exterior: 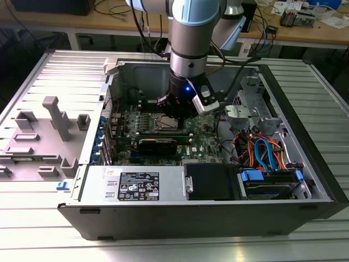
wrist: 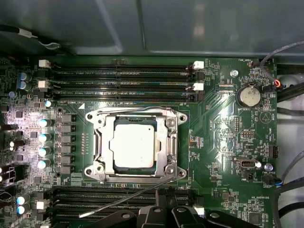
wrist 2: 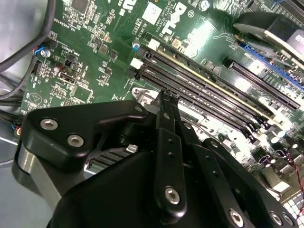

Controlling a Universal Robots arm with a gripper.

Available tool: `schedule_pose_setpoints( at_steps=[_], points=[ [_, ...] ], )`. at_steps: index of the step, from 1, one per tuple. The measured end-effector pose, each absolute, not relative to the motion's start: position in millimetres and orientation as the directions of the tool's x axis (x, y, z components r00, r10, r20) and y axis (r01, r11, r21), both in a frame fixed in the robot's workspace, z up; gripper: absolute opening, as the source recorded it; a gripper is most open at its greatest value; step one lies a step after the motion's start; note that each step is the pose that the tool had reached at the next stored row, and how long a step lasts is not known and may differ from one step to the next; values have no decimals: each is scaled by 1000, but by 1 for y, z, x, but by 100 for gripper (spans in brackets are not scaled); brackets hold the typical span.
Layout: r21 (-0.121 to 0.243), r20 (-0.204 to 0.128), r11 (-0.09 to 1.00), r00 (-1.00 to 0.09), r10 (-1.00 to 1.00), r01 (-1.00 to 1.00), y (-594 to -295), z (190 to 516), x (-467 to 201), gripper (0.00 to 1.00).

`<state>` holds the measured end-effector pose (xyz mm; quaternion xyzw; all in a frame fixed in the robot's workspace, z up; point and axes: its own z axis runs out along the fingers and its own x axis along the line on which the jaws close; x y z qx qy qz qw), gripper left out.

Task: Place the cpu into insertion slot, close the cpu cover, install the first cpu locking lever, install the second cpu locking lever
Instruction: 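Install the second cpu locking lever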

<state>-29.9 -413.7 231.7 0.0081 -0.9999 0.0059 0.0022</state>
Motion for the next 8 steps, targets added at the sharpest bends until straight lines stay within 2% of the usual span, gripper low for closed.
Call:
schedule_pose_setpoints(
  at_steps=[8],
  points=[
    [-12,5,1000,-1000,-16,-16,-414,232,-31,11]
  ],
)
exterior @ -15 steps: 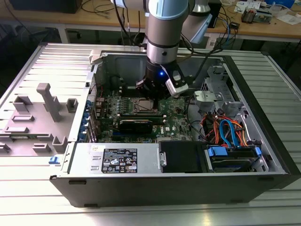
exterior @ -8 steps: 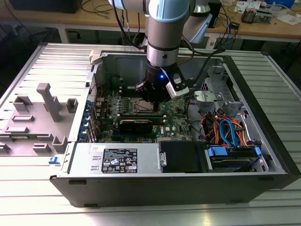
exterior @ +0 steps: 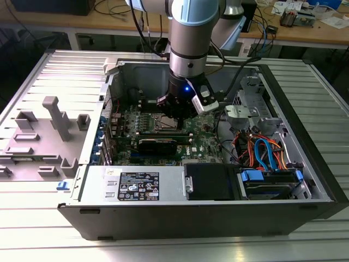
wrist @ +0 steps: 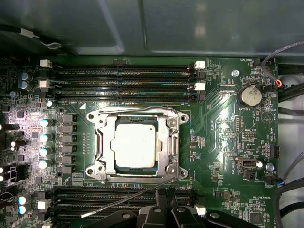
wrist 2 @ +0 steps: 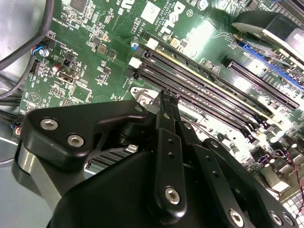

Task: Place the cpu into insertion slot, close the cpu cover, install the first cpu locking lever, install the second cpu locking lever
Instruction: 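Install the second cpu locking lever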

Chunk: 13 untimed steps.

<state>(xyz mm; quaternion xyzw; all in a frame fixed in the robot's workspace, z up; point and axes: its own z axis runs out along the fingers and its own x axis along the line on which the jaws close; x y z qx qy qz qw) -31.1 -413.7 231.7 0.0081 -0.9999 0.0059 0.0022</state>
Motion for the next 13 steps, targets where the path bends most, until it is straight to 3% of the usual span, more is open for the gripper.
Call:
schedule_pose_setpoints(
  at_steps=[5,10,13],
  points=[
    [-11,5,1000,-1000,-16,-16,-414,232,-31,11],
    [30,12,999,-1000,-17,-16,-418,233,-31,11],
    [31,15,999,-1000,-16,-16,-418,233,-31,11]
  ],
)
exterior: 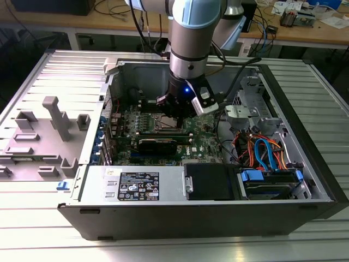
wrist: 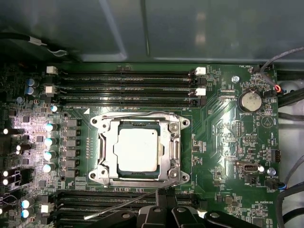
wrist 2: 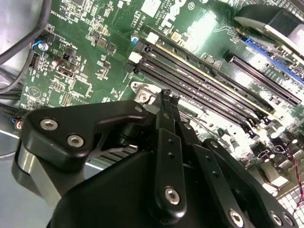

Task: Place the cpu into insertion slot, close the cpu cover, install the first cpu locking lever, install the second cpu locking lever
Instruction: 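Install the second cpu locking lever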

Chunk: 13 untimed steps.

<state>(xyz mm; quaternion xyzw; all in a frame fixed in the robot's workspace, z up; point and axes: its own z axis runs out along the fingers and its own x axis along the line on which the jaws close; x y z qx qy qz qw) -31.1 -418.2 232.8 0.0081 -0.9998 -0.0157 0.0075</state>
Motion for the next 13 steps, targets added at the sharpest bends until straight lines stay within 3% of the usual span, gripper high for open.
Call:
schedule_pose_setpoints(
  at_steps=[13],
  points=[
    [49,18,999,-1000,-22,-21,-425,231,-52,11]
  ],
)
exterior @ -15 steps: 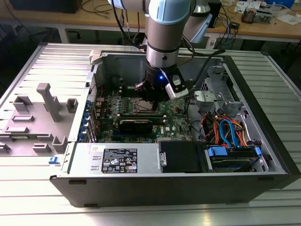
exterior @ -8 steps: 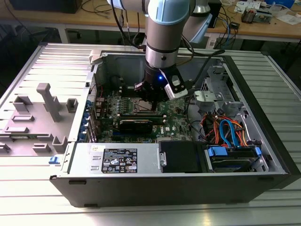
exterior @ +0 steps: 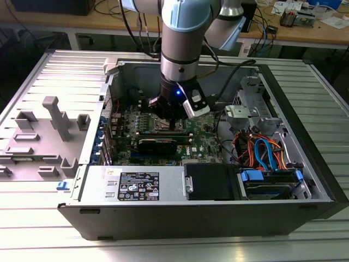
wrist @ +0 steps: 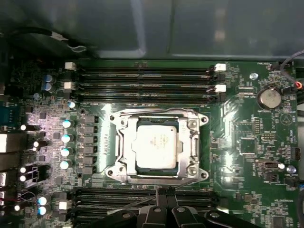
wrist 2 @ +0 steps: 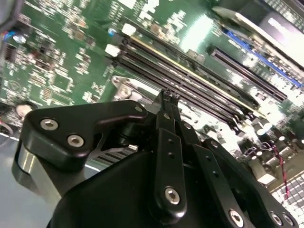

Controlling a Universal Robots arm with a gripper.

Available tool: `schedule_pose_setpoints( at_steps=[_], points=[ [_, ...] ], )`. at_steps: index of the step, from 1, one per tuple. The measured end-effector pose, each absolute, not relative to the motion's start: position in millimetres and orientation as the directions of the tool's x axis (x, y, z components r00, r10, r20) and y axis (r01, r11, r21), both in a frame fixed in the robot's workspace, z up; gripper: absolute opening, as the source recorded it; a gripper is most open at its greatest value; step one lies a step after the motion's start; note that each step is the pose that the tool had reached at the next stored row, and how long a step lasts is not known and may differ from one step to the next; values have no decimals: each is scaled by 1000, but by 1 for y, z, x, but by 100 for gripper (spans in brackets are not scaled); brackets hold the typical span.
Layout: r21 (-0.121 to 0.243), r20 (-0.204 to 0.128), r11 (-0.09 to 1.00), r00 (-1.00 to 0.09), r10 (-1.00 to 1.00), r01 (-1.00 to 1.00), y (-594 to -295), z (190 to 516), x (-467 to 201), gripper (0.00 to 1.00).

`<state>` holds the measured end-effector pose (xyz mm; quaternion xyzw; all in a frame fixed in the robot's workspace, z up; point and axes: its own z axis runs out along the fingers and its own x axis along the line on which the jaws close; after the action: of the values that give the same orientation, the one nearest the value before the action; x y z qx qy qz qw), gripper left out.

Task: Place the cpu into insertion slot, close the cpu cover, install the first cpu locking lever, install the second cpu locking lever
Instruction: 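Install the second cpu locking lever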

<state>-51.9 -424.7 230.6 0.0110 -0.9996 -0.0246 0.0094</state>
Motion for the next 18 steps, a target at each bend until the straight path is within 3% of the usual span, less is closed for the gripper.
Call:
schedule_pose_setpoints(
  at_steps=[7,18],
  points=[
    [82,19,996,-999,-32,-30,-427,228,-65,11],
    [92,31,994,-998,-56,-53,-437,228,-64,11]
  ],
)
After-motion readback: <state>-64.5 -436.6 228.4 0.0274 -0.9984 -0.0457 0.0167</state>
